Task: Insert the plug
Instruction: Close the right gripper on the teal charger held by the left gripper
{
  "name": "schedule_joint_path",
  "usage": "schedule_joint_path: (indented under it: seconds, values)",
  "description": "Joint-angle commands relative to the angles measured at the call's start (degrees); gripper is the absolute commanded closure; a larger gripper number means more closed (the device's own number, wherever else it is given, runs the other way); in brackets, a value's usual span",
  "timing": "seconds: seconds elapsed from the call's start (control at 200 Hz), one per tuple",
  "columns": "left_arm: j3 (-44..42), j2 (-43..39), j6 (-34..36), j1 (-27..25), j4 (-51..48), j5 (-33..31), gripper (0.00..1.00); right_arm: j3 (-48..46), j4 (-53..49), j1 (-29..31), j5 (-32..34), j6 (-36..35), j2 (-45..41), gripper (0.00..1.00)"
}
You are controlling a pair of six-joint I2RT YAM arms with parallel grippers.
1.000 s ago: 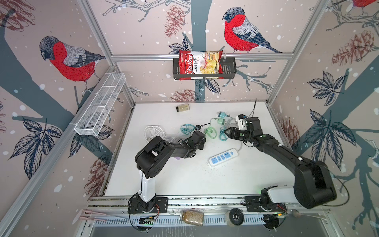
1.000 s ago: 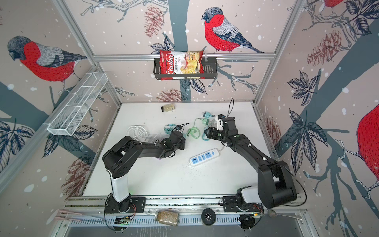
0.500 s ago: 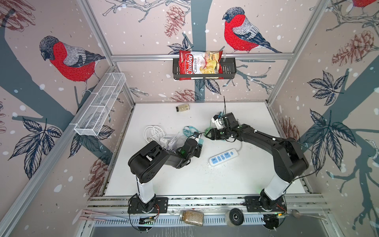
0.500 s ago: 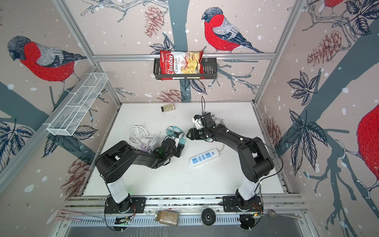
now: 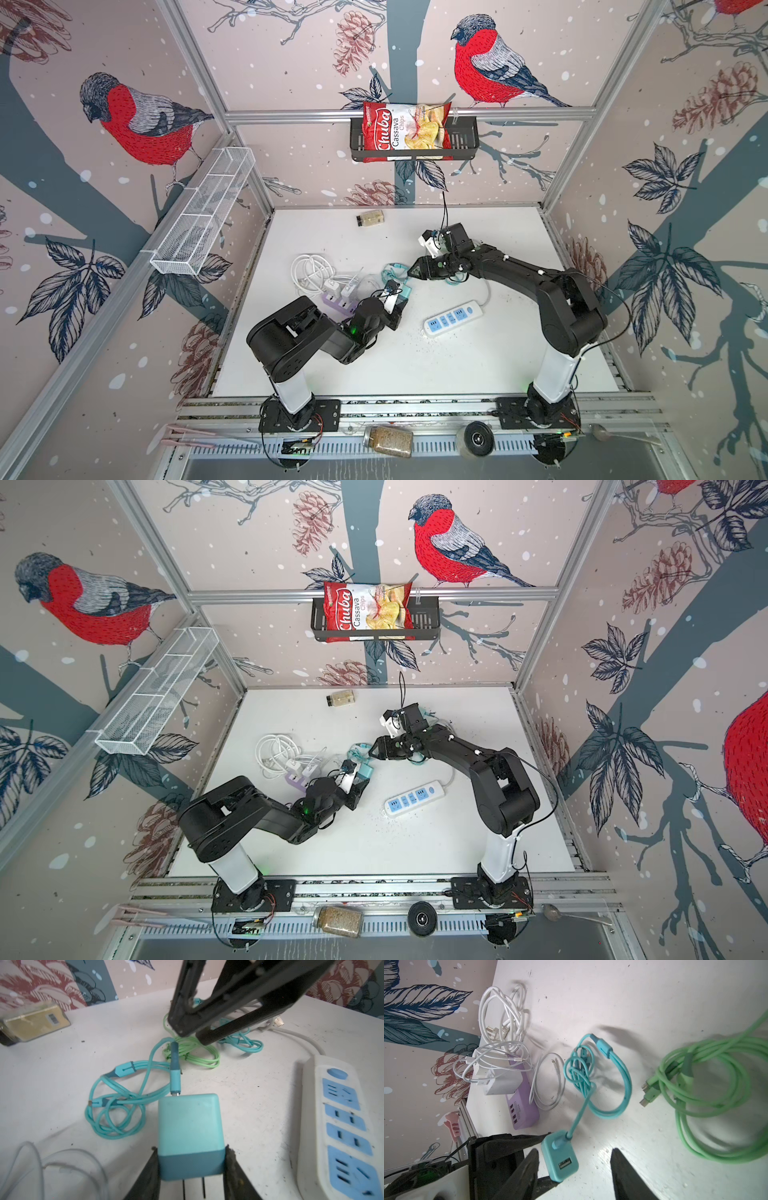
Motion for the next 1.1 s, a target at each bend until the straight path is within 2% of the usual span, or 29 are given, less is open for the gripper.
schedule_joint_path:
  seconds: [0.0,0.39,0.695,0.785,1.096]
  values:
    - [-0.1,1.5,4.9,-0.3,13.1,-0.2,1.0,0.9,-1.9,0.3,-3.0,-0.8,0.0,0.43]
    - [1.8,3.7,5.6,-0.5,14.8,1.8,1.0,-3.9,-1.4,1.4,-1.9,-1.9,-3.8,0.43]
    - [1.8,4.3,6.5,-0.6,14.6,5.4,1.0,-0.5,-5.0,1.4,-3.1,-6.8,-3.1,0.44]
    - [1.8,4.3,6.4,-0.6,14.4,5.4,1.0,0.5,-5.9,1.5,-3.7,-7.6,-1.8,0.47]
    - [2.1,4.1,7.3,-0.6,13.8,6.1,1.0,-1.4,-6.0,1.6,-5.8,-9.1,-3.0,0.51]
